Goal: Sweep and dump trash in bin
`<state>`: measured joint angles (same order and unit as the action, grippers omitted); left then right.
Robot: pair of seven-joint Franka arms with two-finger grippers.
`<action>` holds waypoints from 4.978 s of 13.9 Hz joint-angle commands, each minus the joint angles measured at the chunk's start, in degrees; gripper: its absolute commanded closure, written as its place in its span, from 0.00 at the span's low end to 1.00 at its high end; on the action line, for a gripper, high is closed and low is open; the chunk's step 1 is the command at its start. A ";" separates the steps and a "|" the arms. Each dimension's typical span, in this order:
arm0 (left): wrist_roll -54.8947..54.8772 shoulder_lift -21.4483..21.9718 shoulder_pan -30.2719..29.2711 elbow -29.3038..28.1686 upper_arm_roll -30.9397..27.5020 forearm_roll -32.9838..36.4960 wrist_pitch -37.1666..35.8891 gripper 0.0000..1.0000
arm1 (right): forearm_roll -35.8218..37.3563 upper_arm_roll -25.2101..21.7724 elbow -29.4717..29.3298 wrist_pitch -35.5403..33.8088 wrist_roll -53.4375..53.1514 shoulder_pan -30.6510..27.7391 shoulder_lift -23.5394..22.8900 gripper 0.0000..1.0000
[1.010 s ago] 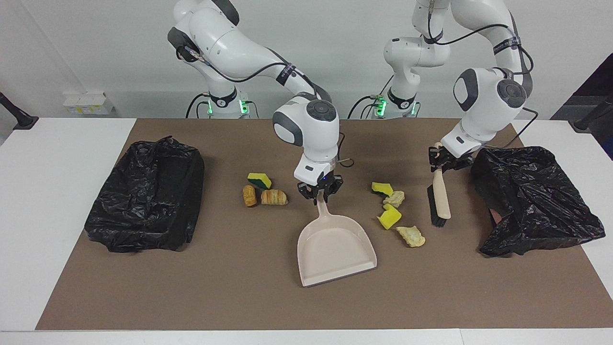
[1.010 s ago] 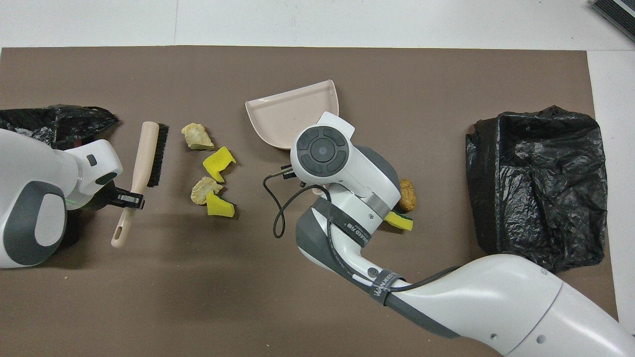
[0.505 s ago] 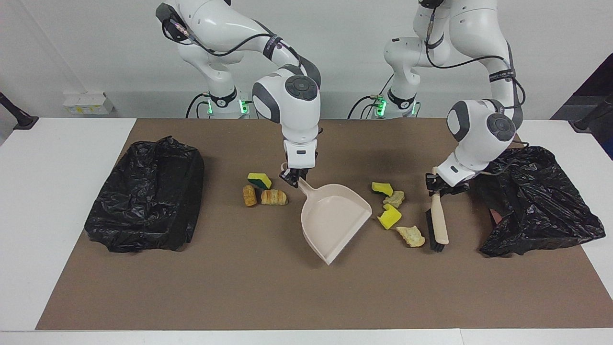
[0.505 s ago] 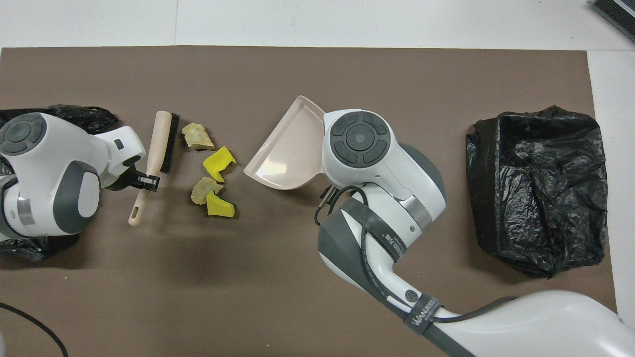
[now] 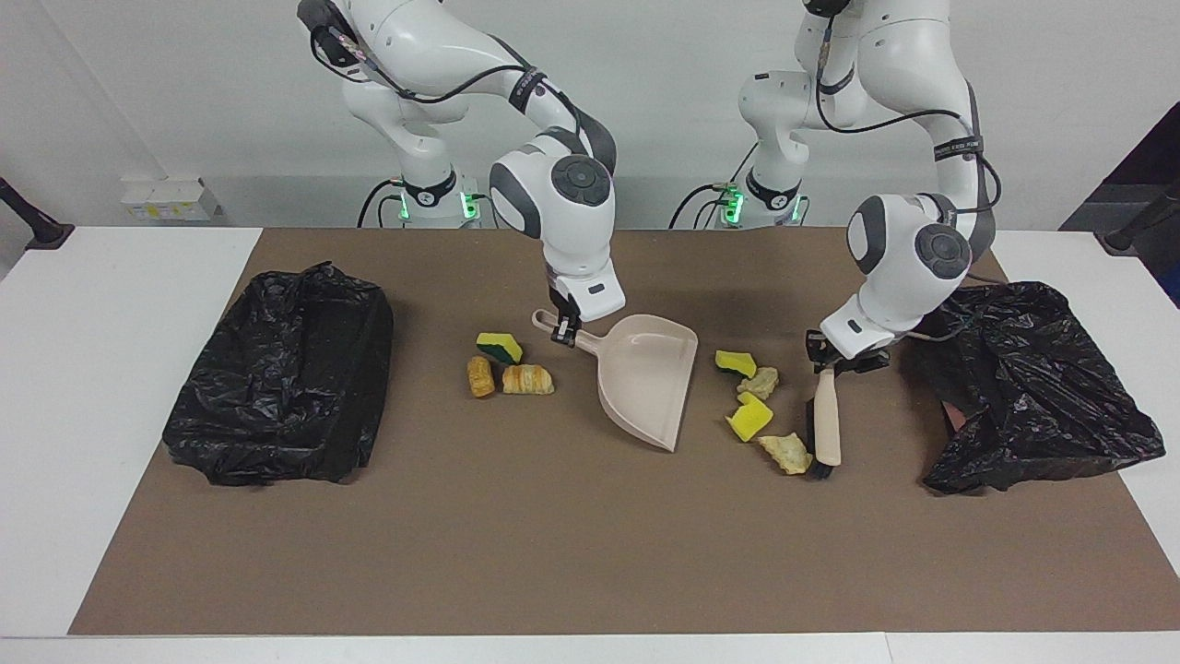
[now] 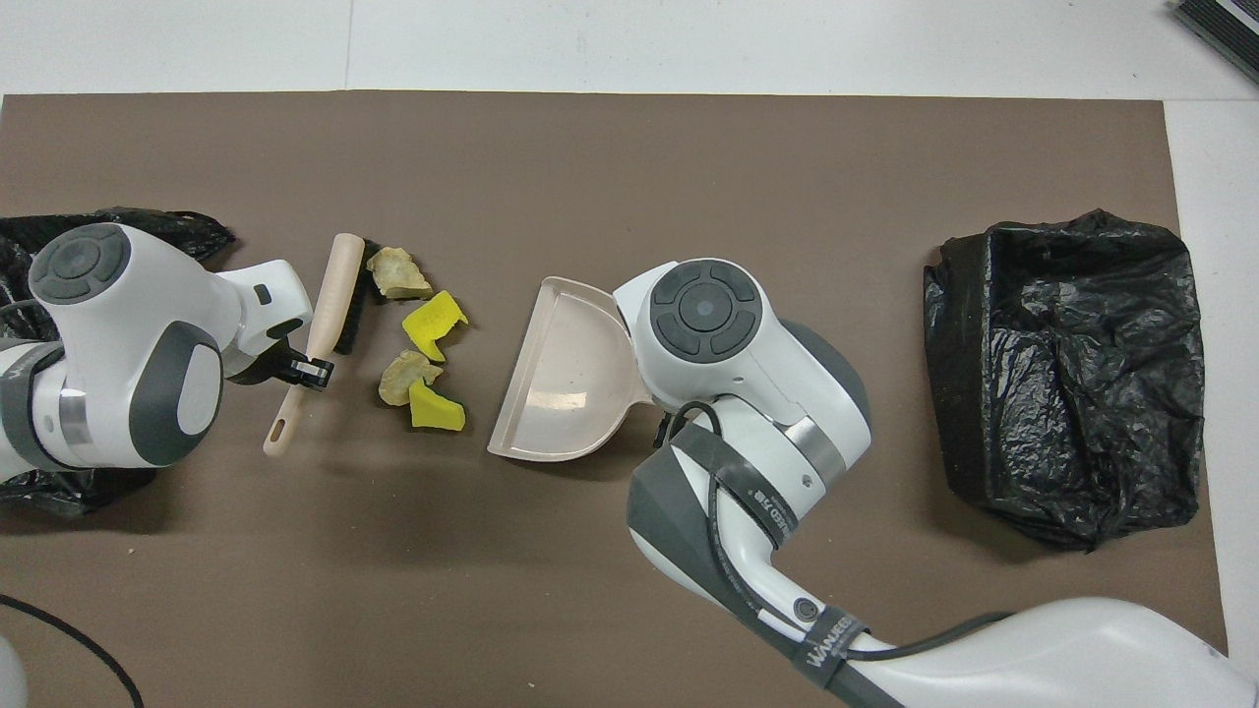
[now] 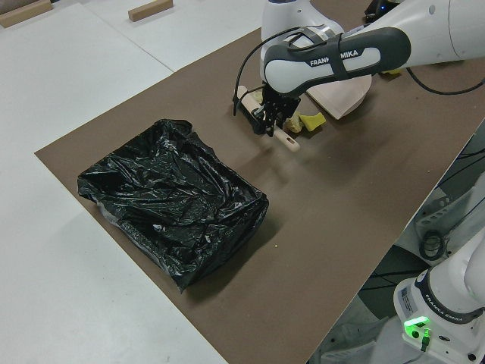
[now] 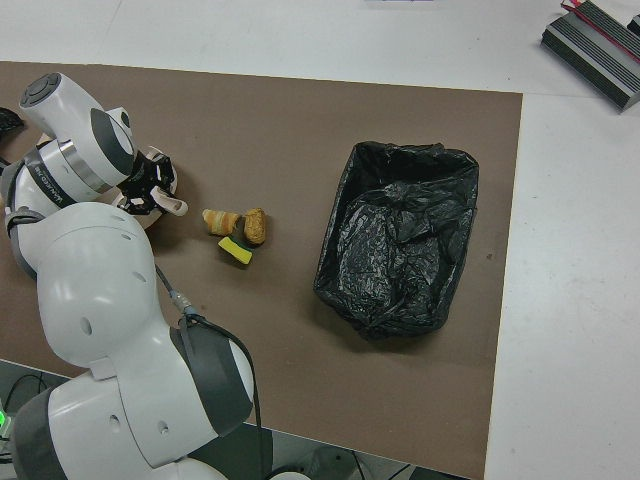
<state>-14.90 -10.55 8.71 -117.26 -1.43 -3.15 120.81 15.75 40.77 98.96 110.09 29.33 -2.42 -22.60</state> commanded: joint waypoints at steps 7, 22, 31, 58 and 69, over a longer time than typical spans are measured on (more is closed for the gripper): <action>4.78 3.52 4.12 -3.58 -0.33 1.13 -3.65 1.00 | -1.87 0.62 7.03 7.16 -2.17 0.22 2.38 1.00; 19.65 7.65 23.64 -5.00 -0.15 -5.73 -9.28 1.00 | -1.87 0.62 7.56 6.63 -3.22 0.22 2.91 1.00; 15.89 5.46 11.70 3.71 -0.85 -1.16 -9.48 1.00 | -1.87 1.94 8.79 4.53 -19.88 1.10 4.75 1.00; 11.57 1.41 10.29 -0.33 -0.77 0.34 -4.09 1.00 | -1.78 2.65 9.32 5.49 -23.35 1.01 5.02 1.00; 23.41 2.37 6.84 -1.21 -0.59 0.34 -2.60 1.00 | -12.64 -16.29 6.77 -7.06 -1.53 -0.57 24.78 1.00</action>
<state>4.69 -9.10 14.75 -118.00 -1.97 -3.50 117.34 9.12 32.02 105.48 105.57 17.32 -2.46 -2.61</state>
